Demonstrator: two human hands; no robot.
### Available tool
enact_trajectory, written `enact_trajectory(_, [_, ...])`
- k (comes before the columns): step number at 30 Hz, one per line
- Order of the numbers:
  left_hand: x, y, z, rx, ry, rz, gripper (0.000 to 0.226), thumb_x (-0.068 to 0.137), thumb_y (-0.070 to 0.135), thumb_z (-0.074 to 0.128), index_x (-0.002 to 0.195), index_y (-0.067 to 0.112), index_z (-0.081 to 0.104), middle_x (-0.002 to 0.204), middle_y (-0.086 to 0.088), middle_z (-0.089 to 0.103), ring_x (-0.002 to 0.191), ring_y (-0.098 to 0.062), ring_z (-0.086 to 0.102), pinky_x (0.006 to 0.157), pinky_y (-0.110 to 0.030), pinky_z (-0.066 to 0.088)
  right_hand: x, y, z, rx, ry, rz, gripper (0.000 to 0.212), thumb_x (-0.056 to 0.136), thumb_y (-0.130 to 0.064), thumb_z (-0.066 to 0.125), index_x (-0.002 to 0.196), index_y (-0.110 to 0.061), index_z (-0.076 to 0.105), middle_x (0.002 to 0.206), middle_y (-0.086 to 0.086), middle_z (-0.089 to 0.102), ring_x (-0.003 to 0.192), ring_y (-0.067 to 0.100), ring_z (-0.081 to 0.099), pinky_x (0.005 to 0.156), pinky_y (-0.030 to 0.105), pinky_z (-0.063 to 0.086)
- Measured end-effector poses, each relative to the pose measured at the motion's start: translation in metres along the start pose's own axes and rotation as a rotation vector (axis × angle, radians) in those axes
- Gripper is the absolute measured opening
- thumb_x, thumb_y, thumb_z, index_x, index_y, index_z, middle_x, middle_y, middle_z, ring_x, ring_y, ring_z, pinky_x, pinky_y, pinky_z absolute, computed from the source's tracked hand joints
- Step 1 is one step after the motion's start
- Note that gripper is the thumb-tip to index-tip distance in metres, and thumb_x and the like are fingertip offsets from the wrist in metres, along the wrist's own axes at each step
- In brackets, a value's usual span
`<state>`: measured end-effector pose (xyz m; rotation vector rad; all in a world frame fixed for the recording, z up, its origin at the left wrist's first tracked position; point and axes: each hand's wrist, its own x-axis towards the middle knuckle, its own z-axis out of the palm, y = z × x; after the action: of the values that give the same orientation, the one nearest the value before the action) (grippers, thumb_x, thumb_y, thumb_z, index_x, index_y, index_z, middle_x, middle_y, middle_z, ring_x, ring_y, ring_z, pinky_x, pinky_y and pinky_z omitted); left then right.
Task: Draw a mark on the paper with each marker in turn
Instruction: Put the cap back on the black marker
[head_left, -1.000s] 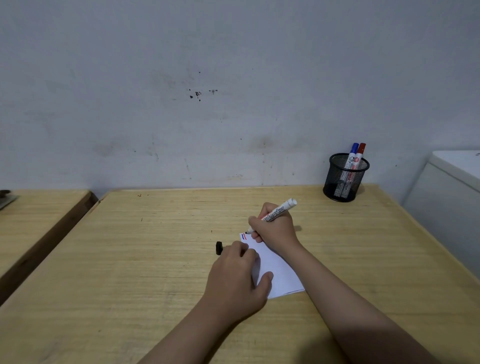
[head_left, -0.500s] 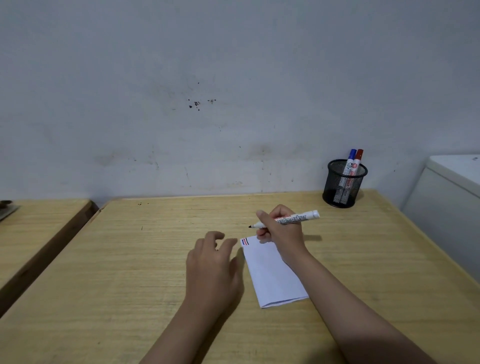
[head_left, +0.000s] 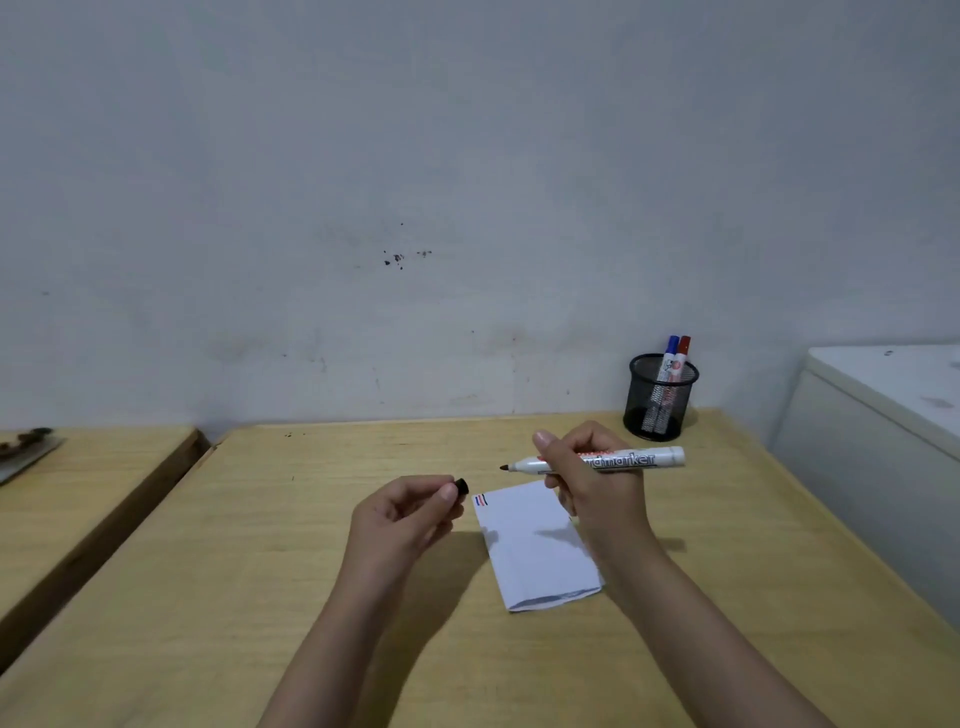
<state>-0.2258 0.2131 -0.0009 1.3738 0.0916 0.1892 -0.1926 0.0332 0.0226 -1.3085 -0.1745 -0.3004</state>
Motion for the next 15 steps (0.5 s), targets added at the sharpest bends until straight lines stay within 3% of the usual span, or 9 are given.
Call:
enact_trajectory(3, [-0.015,0.011,0.011,-0.104,-0.054,0.008,0.013,0.070,0.012,0.069,0.082,0.008,0.071,0.075,-0.003,0.074,0.071,-0.013,0.069,0.068,-0.020,0.056,-0.011,-0.009,-0.001,-0.008,-0.015,-0.046,0.030,0.078,-0.010,0.073,0.061,-0.002,0.049,0.053,0.012,0.050,0.038,0.005,0.048,0.043,0.014,0.035])
enact_trajectory(9, [-0.037,0.026,0.025,-0.109,-0.142,0.078,0.022,0.064,0.016,0.070,0.083,0.006,0.071,0.073,-0.003,0.072,0.069,-0.012,0.067,0.067,-0.022,0.056,-0.026,-0.027,-0.001,-0.081,-0.068,-0.128,0.034,0.076,-0.008,0.075,0.062,0.009,0.048,0.054,0.013,0.051,0.041,0.008,0.052,0.048,0.017,0.040])
enact_trajectory(13, [-0.047,0.030,0.028,-0.038,-0.171,0.113,0.024,0.063,0.020,0.072,0.084,0.008,0.072,0.076,-0.005,0.073,0.075,-0.016,0.067,0.073,-0.028,0.055,-0.030,-0.032,-0.004,-0.120,-0.086,-0.148,0.035,0.075,-0.007,0.076,0.059,0.004,0.048,0.053,0.015,0.052,0.045,0.012,0.054,0.051,0.021,0.042])
enact_trajectory(15, [-0.051,0.033,0.031,-0.004,-0.181,0.134,0.025,0.064,0.021,0.072,0.085,0.007,0.072,0.078,-0.009,0.073,0.076,-0.019,0.067,0.076,-0.031,0.055,-0.035,-0.036,-0.004,-0.147,-0.118,-0.152,0.034,0.075,-0.007,0.076,0.057,-0.002,0.048,0.048,0.007,0.053,0.045,0.012,0.054,0.051,0.021,0.041])
